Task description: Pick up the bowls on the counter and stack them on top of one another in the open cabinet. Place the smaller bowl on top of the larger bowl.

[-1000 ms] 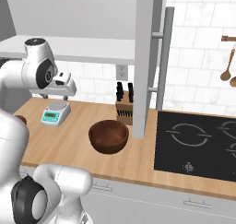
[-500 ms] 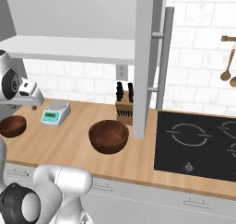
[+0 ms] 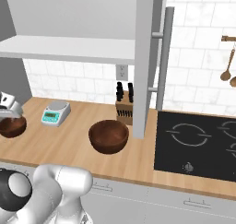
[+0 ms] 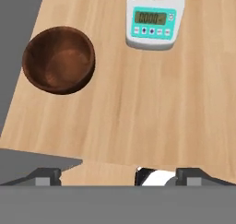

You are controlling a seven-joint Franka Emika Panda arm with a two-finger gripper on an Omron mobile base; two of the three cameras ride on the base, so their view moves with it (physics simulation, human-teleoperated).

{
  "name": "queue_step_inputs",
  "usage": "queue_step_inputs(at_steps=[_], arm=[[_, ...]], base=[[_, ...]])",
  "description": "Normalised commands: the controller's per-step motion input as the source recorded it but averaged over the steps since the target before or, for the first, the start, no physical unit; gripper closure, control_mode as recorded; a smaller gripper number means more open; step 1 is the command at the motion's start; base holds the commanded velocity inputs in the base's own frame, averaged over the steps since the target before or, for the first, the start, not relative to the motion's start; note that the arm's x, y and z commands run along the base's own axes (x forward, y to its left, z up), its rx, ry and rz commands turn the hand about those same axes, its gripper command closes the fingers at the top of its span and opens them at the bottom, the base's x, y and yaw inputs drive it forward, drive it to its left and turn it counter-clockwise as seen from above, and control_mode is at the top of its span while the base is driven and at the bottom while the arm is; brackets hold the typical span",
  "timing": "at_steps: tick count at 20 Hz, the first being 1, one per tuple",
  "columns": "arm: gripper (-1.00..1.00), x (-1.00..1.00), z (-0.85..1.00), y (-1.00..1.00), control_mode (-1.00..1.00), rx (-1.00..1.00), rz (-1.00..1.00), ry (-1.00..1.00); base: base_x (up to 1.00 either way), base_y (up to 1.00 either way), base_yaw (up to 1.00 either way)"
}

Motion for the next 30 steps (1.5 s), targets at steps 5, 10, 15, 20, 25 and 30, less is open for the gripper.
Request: queue_step_inputs(at_steps=[5,10,15,20,25,30], arm=[[-1.00,0.62,-0.55,0.51,-1.00,0.05,0.00,0.05],[-1.00,0.80,-0.55,0.21,-1.00,-0.01,-0.02,0.06],[-1.00,0.44,-0.26,0.18,-1.00,-0.03,0.00,-0.01],[-1.00,0.17,-0.19,0.16,-1.00,0.00,0.00,-0.02],[-1.00,0.22,-0.47,0.19,-1.00,0.00,0.00,0.00],[-1.00,0.15,-0.41,0.20,-1.00,0.00,0.00,0.00]], base=[[0.00,0.00,0.00],[0.00,0.00,0.00],[0.00,0.00,0.00],[0.00,0.00,0.00],[0.00,0.00,0.00],[0.00,0.00,0.00]])
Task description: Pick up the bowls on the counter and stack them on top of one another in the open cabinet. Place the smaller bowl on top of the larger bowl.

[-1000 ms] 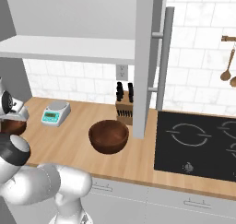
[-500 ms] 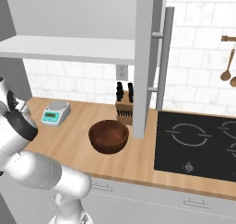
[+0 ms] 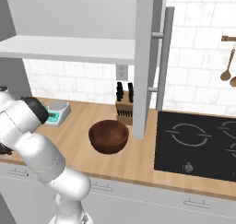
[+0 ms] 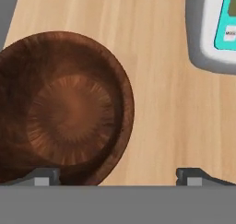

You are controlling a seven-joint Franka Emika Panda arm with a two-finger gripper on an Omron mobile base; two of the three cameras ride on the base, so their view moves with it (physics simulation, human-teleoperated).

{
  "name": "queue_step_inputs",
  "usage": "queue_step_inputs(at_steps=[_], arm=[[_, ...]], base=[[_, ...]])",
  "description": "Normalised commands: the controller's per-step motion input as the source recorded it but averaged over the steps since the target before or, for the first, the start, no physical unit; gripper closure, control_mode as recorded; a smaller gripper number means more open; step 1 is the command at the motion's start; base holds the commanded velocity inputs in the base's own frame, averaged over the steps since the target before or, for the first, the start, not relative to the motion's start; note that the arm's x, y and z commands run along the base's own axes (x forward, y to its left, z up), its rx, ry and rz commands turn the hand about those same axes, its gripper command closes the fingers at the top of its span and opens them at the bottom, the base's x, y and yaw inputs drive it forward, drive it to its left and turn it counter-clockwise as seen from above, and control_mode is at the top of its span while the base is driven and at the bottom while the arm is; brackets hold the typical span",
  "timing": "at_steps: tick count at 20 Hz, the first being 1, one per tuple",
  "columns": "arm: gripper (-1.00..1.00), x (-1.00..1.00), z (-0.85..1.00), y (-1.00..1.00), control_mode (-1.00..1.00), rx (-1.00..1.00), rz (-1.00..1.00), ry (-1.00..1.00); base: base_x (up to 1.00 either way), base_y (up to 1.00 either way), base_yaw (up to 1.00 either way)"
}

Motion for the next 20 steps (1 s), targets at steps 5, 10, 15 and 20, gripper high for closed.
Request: queue_step_inputs(at_steps=[5,10,15,20], arm=[[-1.00,0.22,-0.24,0.21,-1.00,0.00,0.00,0.00],[-1.00,0.35,-0.15,0.21,-1.00,0.00,0.00,0.00],[1.00,0.12,-0.28,0.04,-1.00,-0.01,0.00,0.00],[1.00,0.00,0.00,0.00,-1.00,0.00,0.00,0.00]], base=[[0.00,0.00,0.00],[0.00,0.00,0.00],[0.00,0.00,0.00],[0.00,0.00,0.00]])
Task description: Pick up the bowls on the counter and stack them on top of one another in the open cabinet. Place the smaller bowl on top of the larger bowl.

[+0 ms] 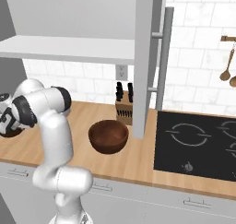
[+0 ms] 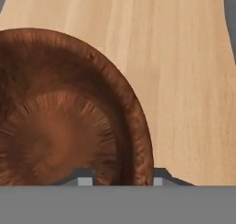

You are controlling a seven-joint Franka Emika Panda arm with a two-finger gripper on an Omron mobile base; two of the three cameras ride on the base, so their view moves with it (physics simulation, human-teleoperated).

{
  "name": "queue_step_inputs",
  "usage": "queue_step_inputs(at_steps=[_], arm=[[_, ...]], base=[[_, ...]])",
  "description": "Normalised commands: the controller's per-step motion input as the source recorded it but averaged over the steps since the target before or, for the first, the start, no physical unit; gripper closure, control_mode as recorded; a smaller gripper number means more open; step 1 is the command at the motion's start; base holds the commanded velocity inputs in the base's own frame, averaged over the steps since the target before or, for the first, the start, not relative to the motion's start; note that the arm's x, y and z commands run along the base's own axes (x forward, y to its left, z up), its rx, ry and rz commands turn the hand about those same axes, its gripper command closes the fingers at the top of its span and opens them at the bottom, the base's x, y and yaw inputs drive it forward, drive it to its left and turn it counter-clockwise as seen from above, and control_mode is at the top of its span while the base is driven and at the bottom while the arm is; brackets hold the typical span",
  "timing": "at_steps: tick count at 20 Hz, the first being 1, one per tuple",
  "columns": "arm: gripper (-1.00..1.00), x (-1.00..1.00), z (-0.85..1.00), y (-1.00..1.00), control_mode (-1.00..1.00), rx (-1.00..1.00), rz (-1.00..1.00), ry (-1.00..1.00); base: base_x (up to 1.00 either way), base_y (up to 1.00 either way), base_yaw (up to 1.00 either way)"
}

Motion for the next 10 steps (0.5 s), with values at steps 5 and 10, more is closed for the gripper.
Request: queue_step_inputs(at_steps=[5,10], arm=[[1.00,0.00,0.00,-0.05,-1.00,0.00,0.00,0.00],[1.00,-0.07,0.33,-0.65,-1.00,0.00,-0.08,-0.08]], base=[[0.00,0.00,0.00],[0.00,0.00,0.00]])
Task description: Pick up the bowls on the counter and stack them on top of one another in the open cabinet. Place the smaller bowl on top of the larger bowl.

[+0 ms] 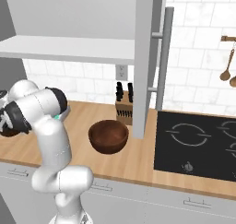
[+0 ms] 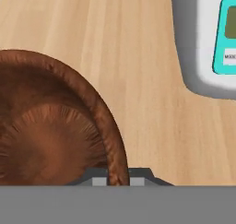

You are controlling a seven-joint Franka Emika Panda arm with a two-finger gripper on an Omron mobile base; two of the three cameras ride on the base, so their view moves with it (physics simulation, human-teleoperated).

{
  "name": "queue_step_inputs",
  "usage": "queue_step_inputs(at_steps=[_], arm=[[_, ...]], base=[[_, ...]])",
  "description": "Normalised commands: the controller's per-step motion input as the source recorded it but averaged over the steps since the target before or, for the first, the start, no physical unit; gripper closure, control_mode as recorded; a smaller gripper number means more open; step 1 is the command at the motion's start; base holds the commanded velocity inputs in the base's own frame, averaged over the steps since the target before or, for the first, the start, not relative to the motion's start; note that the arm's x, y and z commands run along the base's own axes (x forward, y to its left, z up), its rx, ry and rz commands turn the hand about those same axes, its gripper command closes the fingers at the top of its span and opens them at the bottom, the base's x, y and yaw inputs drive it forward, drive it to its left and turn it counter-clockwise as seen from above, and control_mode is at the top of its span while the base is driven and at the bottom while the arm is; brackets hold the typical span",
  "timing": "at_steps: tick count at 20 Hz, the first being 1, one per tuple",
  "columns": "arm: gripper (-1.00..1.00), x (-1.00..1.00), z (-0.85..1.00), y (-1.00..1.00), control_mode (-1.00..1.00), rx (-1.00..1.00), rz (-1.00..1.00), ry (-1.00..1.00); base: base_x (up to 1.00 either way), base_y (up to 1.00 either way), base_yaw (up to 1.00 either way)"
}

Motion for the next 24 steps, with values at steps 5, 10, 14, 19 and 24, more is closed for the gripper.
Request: queue_step_inputs(at_steps=[5,10,14,19,24], arm=[[1.00,-0.22,0.99,-1.00,-1.00,0.01,-0.18,-0.23],[1.00,-0.22,0.99,-1.00,-1.00,0.01,-0.24,-0.10],[1.00,-0.11,1.00,-1.00,-1.00,0.00,-0.31,0.00],[1.00,-0.07,0.49,-1.00,-1.00,0.00,-0.35,0.02],[1.00,0.00,0.00,-1.00,-1.00,0.00,-0.33,0.04]], base=[[0.00,0.00,0.00],[0.00,0.00,0.00],[0.00,0.00,0.00],[0.00,0.00,0.00],[0.00,0.00,0.00]])
